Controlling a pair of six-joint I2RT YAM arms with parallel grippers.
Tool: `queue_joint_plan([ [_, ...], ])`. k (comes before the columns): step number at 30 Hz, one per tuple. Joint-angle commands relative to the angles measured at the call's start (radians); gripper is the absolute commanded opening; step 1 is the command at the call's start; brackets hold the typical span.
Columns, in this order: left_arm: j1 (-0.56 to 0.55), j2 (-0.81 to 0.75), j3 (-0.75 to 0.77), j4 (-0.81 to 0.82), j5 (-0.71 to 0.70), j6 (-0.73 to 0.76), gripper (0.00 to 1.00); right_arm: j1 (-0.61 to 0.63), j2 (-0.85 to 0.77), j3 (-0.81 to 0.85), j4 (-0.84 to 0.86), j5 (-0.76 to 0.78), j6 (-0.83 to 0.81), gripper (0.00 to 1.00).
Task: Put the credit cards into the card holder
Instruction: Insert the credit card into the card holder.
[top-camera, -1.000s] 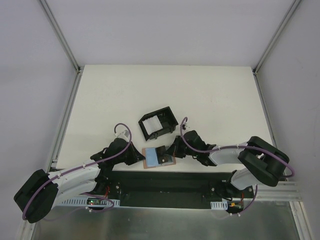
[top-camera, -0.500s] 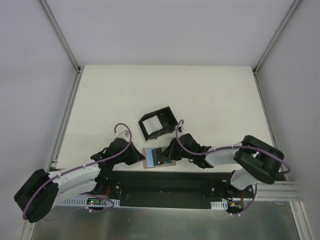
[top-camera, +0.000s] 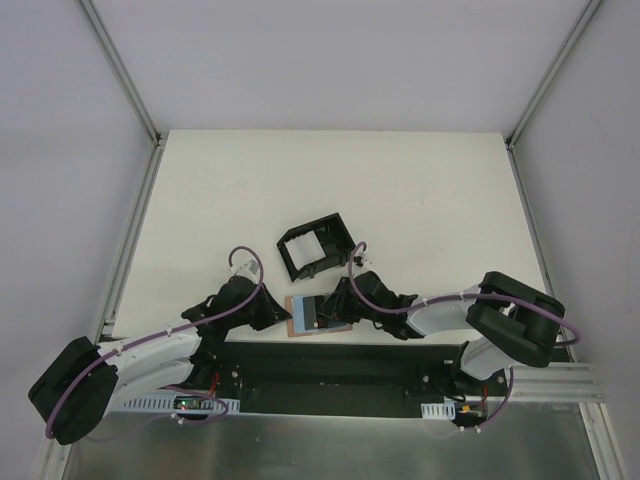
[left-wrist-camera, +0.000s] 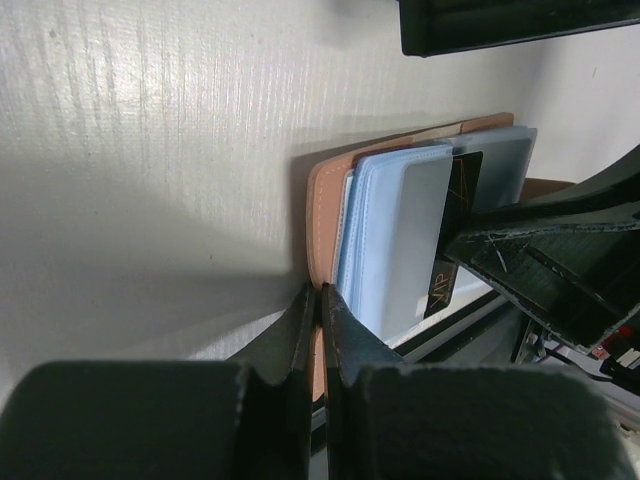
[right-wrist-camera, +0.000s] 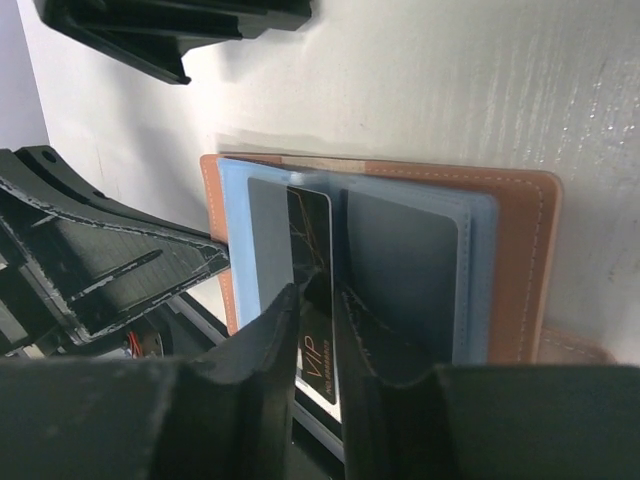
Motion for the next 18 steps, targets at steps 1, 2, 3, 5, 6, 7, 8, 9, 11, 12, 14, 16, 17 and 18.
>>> queue_joint_plan([
  [1, 0.008, 0.017, -0.026, -0.039, -0.003, 0.002, 0.00, 0.005, -0.062, 0.032, -0.131, 0.071, -0.075, 0.29],
  [2, 0.009, 0.017, -0.024, -0.039, -0.003, 0.002, 0.00, 0.005, -0.077, 0.039, -0.158, 0.082, -0.085, 0.33],
  [3, 0.008, 0.017, -0.024, -0.038, -0.003, 0.003, 0.00, 0.005, -0.089, 0.044, -0.181, 0.088, -0.101, 0.36],
  [5, 0.008, 0.018, -0.023, -0.039, -0.001, 0.005, 0.00, 0.005, -0.108, 0.055, -0.207, 0.082, -0.127, 0.40],
  [6, 0.008, 0.020, -0.023, -0.038, 0.000, 0.007, 0.00, 0.005, -0.109, 0.061, -0.212, 0.078, -0.133, 0.42],
  [7, 0.008, 0.023, -0.021, -0.039, 0.002, 0.007, 0.00, 0.007, -0.103, 0.068, -0.212, 0.061, -0.138, 0.43],
  [8, 0.009, 0.024, -0.021, -0.036, 0.002, 0.008, 0.00, 0.005, -0.094, 0.081, -0.215, 0.044, -0.147, 0.43],
  [9, 0.008, 0.026, -0.020, -0.036, 0.002, 0.010, 0.00, 0.007, -0.080, 0.090, -0.215, 0.029, -0.148, 0.43],
  [11, 0.008, 0.031, -0.018, -0.033, 0.005, 0.010, 0.00, 0.005, -0.053, 0.110, -0.215, -0.001, -0.150, 0.43],
  [12, 0.008, 0.032, -0.018, -0.030, 0.007, 0.011, 0.00, 0.005, -0.042, 0.117, -0.215, -0.011, -0.150, 0.44],
  [14, 0.008, 0.035, -0.016, -0.027, 0.008, 0.011, 0.00, 0.005, -0.025, 0.131, -0.215, -0.028, -0.150, 0.44],
  [16, 0.008, 0.037, -0.016, -0.025, 0.008, 0.010, 0.00, 0.009, -0.013, 0.142, -0.218, -0.034, -0.156, 0.44],
  [17, 0.008, 0.038, -0.016, -0.024, 0.007, 0.010, 0.00, 0.007, -0.008, 0.150, -0.220, -0.034, -0.158, 0.44],
  [18, 0.008, 0.037, -0.018, -0.022, 0.007, 0.008, 0.00, 0.007, -0.007, 0.157, -0.218, -0.034, -0.164, 0.44],
])
